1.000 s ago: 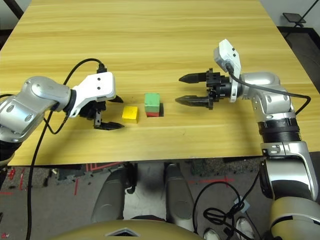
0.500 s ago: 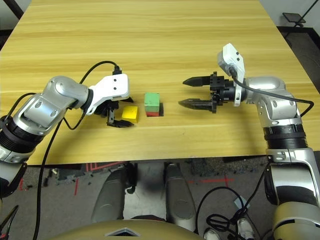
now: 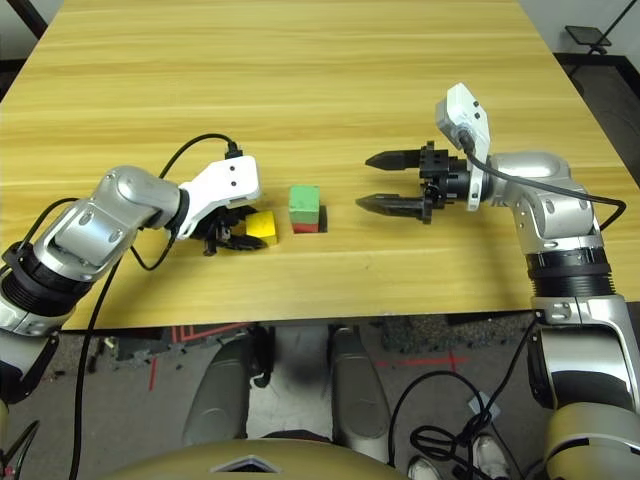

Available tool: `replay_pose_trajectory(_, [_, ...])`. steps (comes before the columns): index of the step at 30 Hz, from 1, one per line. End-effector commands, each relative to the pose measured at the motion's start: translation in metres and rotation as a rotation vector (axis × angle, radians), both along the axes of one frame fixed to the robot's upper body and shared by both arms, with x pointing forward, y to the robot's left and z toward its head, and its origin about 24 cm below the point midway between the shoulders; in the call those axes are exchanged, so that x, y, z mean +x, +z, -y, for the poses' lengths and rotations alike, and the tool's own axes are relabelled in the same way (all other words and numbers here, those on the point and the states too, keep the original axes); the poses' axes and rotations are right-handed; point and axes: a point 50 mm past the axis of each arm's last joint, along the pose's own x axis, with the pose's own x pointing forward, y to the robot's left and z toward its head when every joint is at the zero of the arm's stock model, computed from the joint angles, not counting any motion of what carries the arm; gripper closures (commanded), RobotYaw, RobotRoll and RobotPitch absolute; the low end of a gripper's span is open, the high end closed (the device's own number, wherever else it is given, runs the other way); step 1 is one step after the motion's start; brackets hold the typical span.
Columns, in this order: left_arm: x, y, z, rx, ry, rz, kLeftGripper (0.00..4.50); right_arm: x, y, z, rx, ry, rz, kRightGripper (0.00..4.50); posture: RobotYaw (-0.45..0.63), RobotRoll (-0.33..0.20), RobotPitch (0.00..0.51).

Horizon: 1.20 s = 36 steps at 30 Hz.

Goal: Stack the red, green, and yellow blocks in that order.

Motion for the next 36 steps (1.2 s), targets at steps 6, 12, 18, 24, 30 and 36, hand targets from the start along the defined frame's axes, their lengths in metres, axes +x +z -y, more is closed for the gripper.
replay_pose_trajectory(6, [0.005,0.067,-0.009,-0.025,0.025,0.107,2.48,0.003,-0.005,-0.002,0.009,0.009,-0.001,0.00,0.11,0.095,0.225])
replay_pose_trajectory(12, [0.005,0.075,0.019,-0.085,-0.042,0.063,2.48,0.007,-0.005,-0.005,0.022,0.011,0.010,0.00,0.10,0.100,0.205])
replay_pose_trajectory(18, [0.005,0.069,0.041,-0.091,-0.124,0.031,2.48,0.004,-0.006,-0.004,0.030,0.001,0.011,0.00,0.07,0.100,0.199])
replay_pose_trajectory(24, [0.010,0.074,0.054,-0.091,-0.179,0.033,2.48,-0.003,-0.011,-0.001,0.038,-0.024,0.008,0.00,0.03,0.109,0.190])
replay_pose_trajectory(30, [0.011,0.074,0.062,-0.086,-0.218,0.028,2.48,-0.009,-0.014,0.002,0.044,-0.048,0.008,0.00,0.00,0.115,0.187])
replay_pose_trajectory(36, [0.011,0.073,0.071,-0.093,-0.241,0.023,2.48,-0.012,-0.016,0.003,0.047,-0.063,0.006,0.00,-0.02,0.119,0.187])
